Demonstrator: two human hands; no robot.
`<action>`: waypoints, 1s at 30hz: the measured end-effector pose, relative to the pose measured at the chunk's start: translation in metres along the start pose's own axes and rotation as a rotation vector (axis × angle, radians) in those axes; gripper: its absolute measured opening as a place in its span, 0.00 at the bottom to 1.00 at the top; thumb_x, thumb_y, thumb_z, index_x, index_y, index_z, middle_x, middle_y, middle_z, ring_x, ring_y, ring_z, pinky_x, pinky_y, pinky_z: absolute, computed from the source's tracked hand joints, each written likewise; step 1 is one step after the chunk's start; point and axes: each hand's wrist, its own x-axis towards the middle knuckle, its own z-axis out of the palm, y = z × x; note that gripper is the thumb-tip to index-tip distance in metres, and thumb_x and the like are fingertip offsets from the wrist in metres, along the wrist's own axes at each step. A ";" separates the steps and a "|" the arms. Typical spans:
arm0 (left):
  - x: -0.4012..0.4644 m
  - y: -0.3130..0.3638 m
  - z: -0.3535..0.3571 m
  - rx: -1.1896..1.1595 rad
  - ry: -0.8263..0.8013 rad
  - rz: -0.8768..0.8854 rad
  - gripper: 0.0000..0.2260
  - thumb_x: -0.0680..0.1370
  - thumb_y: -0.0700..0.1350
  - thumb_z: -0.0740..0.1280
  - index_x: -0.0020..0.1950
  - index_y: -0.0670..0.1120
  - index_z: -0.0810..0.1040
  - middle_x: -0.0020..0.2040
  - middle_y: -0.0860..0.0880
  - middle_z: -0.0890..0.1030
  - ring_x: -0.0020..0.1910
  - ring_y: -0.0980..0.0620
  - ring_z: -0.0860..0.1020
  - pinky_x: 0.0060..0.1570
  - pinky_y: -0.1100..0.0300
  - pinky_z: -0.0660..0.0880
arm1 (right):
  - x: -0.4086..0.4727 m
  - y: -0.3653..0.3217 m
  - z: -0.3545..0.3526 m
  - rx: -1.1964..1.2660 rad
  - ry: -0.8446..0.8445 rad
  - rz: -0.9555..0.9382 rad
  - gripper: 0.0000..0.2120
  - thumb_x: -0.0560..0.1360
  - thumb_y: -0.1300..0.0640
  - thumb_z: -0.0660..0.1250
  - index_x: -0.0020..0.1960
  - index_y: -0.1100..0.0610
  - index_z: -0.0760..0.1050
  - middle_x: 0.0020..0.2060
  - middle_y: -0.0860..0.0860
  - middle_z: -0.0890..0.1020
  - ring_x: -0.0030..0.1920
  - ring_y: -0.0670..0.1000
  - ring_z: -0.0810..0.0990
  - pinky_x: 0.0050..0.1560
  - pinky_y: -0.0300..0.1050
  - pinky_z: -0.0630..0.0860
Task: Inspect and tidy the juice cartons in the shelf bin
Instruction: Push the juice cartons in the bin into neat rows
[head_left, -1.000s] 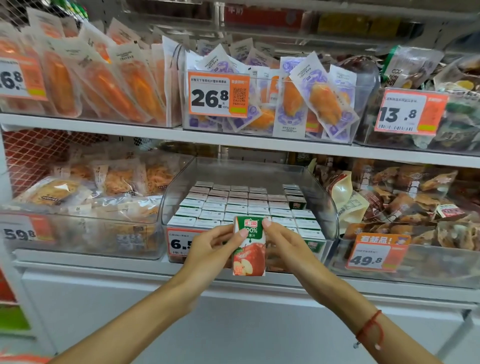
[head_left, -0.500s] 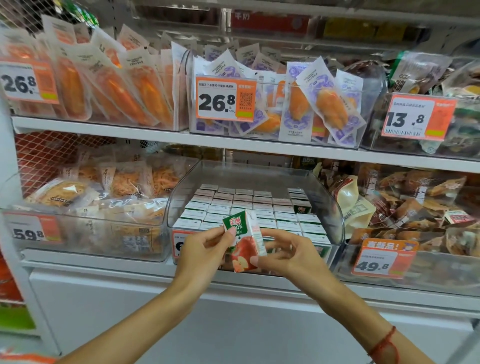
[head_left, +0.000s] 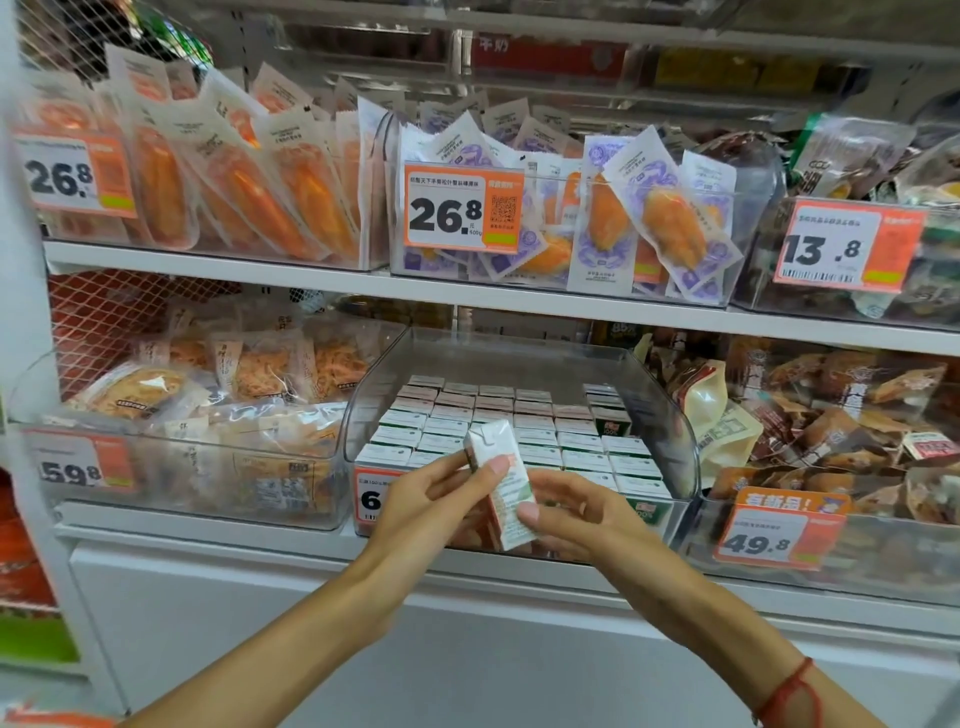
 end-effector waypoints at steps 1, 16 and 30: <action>-0.001 0.001 0.002 0.003 -0.004 0.016 0.17 0.71 0.55 0.71 0.58 0.54 0.80 0.50 0.55 0.86 0.51 0.56 0.84 0.46 0.66 0.79 | -0.001 0.000 0.001 -0.005 -0.054 0.012 0.24 0.67 0.52 0.75 0.63 0.52 0.77 0.54 0.48 0.84 0.53 0.46 0.83 0.52 0.38 0.79; 0.001 -0.002 -0.004 0.132 -0.043 -0.025 0.11 0.77 0.46 0.70 0.59 0.53 0.81 0.50 0.54 0.86 0.50 0.56 0.84 0.47 0.65 0.80 | 0.004 0.000 0.004 -0.151 0.201 -0.002 0.21 0.64 0.39 0.71 0.51 0.50 0.79 0.42 0.49 0.84 0.39 0.45 0.83 0.44 0.38 0.81; -0.001 -0.004 0.002 0.175 -0.219 -0.065 0.15 0.81 0.45 0.65 0.67 0.50 0.75 0.59 0.51 0.83 0.56 0.55 0.82 0.53 0.64 0.79 | 0.005 0.002 -0.008 -0.039 0.227 0.012 0.22 0.67 0.40 0.68 0.57 0.51 0.80 0.47 0.52 0.86 0.48 0.52 0.85 0.47 0.41 0.82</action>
